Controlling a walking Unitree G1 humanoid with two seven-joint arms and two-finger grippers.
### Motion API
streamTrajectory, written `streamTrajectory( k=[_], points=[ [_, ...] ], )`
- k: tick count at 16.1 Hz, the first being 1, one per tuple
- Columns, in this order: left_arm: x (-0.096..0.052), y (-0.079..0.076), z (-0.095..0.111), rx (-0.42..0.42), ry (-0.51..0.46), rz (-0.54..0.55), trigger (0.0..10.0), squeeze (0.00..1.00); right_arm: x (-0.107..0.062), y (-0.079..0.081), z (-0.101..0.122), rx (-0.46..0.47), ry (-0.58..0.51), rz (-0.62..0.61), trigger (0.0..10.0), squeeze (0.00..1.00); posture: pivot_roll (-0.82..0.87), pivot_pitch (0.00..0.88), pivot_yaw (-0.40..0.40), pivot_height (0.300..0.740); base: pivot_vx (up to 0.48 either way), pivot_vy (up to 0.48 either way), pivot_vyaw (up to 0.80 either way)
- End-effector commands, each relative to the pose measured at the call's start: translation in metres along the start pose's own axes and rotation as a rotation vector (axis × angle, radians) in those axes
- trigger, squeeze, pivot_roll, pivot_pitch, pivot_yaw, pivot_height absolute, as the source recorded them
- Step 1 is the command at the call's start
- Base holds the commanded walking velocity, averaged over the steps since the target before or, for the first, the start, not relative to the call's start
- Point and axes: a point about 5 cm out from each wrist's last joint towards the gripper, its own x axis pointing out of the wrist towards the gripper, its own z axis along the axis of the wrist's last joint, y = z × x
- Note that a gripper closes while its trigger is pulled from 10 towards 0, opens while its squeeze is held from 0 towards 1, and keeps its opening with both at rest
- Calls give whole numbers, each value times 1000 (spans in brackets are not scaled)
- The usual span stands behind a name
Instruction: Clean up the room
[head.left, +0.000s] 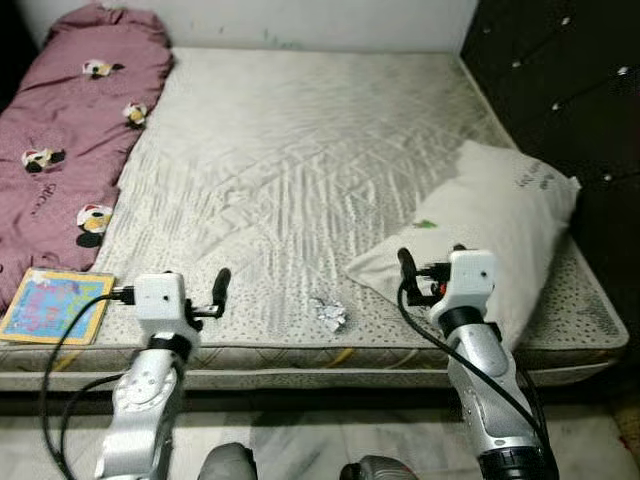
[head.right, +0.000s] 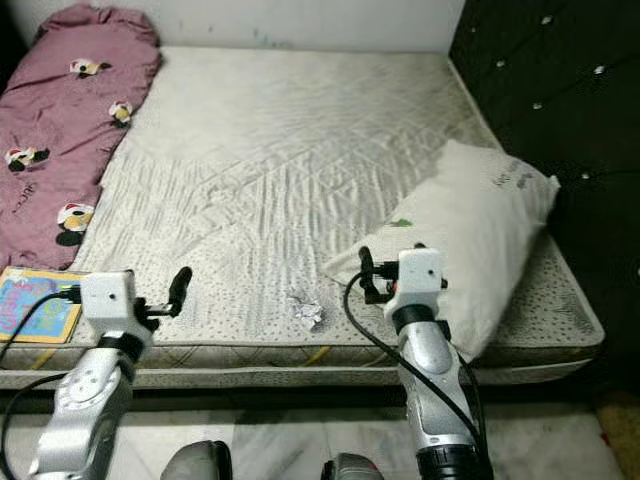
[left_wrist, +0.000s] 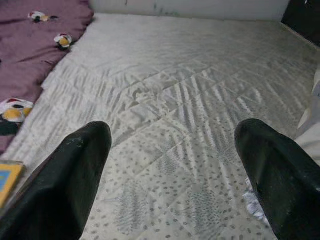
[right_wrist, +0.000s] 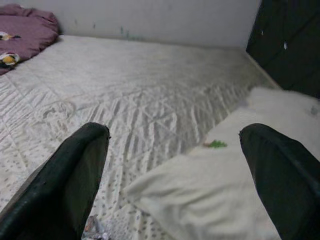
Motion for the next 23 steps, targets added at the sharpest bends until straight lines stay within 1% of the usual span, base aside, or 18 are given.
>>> streamTrajectory(
  k=[1, 3, 6, 7, 8, 9, 12, 14, 15, 16, 17, 18, 19, 20, 22, 23],
  points=[
    [-3, 6, -5, 12, 21, 8, 10000, 0, 1, -3, 2, -9, -9, -7, 10000, 0, 38, 68, -34, 740, 0, 0, 0],
    [-1, 9, -4, 9, 18, 21, 10000, 0, -1, -6, 0, -4, 0, -21, 10000, 0, 33, 69, -31, 740, 0, 0, 0],
    [3, 2, -1, 4, -2, 23, 10000, 0, 0, -1, 0, 22, -2, -2, 10000, 0, 29, 70, -33, 740, 0, 0, 0],
    [4, 0, 0, -11, -9, 22, 10000, 0, 0, 2, 1, 36, -4, 15, 10000, 0, 28, 72, -33, 740, 0, 0, 0],
    [5, -1, 1, -11, -10, 23, 10000, 0, 0, 3, 1, 34, -6, 23, 10000, 0, 29, 73, -33, 740, 0, 0, 0],
    [5, -1, 2, 13, -17, 26, 10000, 0, 0, 3, 1, 34, -5, 25, 10000, 0, 29, 73, -33, 740, 0, 0, 0],
    [5, -1, 2, 30, -24, 26, 10000, 0, 0, 5, 0, 38, -1, 32, 10000, 0, 33, 78, -31, 740, 0, 0, 0],
    [5, -2, 0, -10, -1, 4, 10000, 0, 0, 5, 0, 41, -1, 36, 10000, 0, 32, 79, -30, 740, 0, 0, 0],
    [4, -5, 4, 44, -32, -31, 10000, 0, -1, 5, 0, 42, -1, 38, 10000, 0, 31, 78, -30, 740, 0, 0, 0],
    [4, -13, 8, 62, -68, -86, 10000, 0, -1, 5, -1, 41, 2, 40, 10000, 0, 32, 80, -31, 740, 0, 0, 0],
    [3, -17, 9, 103, -81, -100, 10000, 0, 0, 6, -2, 39, 6, 41, 10000, 0, 32, 80, -31, 740, 0, 0, 0],
    [3, -16, 9, 166, -88, -93, 10000, 0, 0, 6, -2, 37, 8, 42, 10000, 0, 32, 79, -31, 740, 0, 0, 0],
    [3, -15, 8, 168, -84, -78, 10000, 0, 0, 6, -2, 33, 10, 39, 10000, 0, 31, 79, -32, 740, 0, 0, 0],
    [4, -14, 5, 83, -53, -56, 10000, 0, 0, 6, -2, 45, 14, 36, 10000, 0, 31, 79, -32, 740, 0, 0, 0],
    [5, -13, 2, -18, -23, -50, 10000, 0, -1, 7, -1, 51, 9, 50, 10000, 0, 31, 78, -33, 740, 0, 0, 0],
    [5, -13, 3, -1, -31, -56, 10000, 0, -1, 8, -2, 54, 9, 52, 10000, 0, 32, 76, -33, 740, 0, 0, 0]
  ],
)
